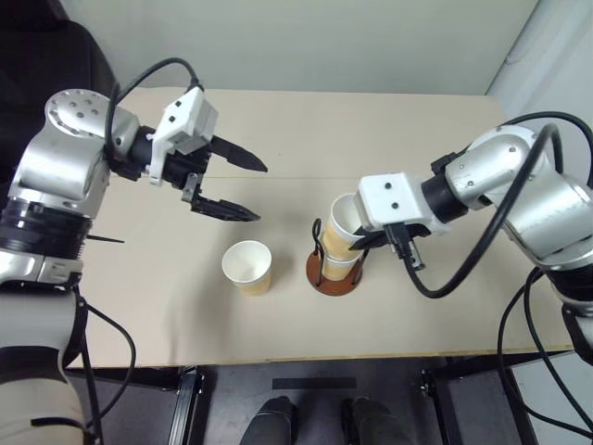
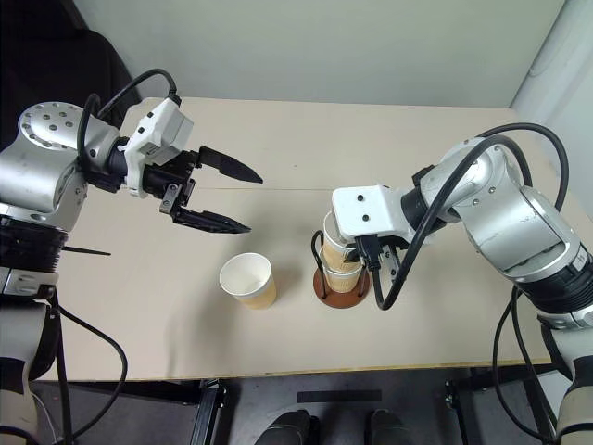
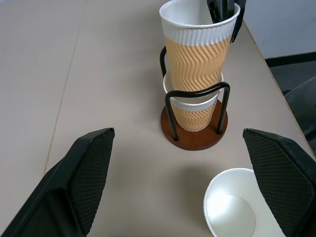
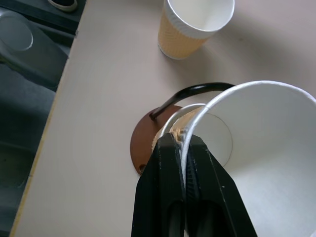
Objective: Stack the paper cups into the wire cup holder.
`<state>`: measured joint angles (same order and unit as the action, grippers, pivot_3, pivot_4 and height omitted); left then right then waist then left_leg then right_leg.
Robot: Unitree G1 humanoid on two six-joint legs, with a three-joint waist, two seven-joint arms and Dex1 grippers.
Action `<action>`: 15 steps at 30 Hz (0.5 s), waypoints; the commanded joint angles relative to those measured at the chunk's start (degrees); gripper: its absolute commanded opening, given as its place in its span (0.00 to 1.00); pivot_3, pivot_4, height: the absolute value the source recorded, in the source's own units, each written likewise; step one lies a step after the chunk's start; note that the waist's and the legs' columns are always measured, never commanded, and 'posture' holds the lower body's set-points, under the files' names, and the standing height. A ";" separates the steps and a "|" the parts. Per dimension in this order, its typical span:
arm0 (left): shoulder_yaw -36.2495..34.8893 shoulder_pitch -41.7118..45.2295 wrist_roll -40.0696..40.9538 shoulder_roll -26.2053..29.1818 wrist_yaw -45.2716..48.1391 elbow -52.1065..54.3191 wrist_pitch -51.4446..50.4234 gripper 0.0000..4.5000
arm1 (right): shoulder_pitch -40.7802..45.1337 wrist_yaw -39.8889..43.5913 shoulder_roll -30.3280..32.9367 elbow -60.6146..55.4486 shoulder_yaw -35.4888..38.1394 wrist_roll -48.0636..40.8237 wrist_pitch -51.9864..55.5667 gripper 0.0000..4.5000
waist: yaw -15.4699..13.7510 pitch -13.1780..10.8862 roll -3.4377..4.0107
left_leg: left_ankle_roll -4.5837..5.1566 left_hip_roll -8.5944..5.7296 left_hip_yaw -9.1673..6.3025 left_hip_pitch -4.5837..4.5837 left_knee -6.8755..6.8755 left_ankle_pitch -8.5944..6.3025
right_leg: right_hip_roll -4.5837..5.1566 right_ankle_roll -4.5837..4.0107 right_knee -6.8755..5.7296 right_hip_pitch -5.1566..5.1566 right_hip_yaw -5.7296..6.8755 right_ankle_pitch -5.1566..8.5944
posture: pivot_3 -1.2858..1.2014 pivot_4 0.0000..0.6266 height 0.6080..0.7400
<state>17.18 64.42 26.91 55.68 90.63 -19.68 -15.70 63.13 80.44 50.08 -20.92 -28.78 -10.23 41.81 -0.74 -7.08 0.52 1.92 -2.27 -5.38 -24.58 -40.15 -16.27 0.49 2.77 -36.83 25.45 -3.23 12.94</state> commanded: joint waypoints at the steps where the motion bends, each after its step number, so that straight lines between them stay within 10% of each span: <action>1: -2.45 0.26 -0.24 0.62 1.87 1.88 -0.54 1.00 | 0.11 -0.88 -1.00 -0.01 -0.01 1.94 -1.52 0.00 | 0.04 0.00 0.00 | 0.00 0.00 0.00 0.00 0.00 0.00 | 0.00 0.00 0.00 0.00 0.00 0.00 | 0.52 0.24 1.00; 6: -2.97 -0.15 -0.96 -0.36 1.87 1.97 -0.43 1.00 | 0.41 -2.66 -3.51 0.14 1.19 2.02 0.39 0.33 | 0.10 0.00 0.00 | 0.00 0.01 0.00 0.01 0.00 0.00 | 0.00 0.00 -0.01 0.00 0.00 0.00 | 0.52 0.24 1.00; 15: -3.70 -2.75 -2.47 -0.45 1.87 4.14 0.04 1.00 | 0.87 -10.98 -8.27 0.10 9.78 -1.17 6.01 0.33 | 0.17 0.00 0.00 | 0.00 0.00 0.00 0.01 0.01 0.00 | 0.00 0.00 0.01 0.00 0.00 0.00 | 0.52 0.24 1.00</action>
<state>15.64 61.94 25.24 54.46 90.66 -17.52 -16.19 62.82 71.67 42.33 -19.77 -23.89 -9.66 46.00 -0.56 -7.08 0.52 1.92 -2.27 -5.39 -24.57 -40.14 -16.27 0.49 2.77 -36.83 25.45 -3.23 12.94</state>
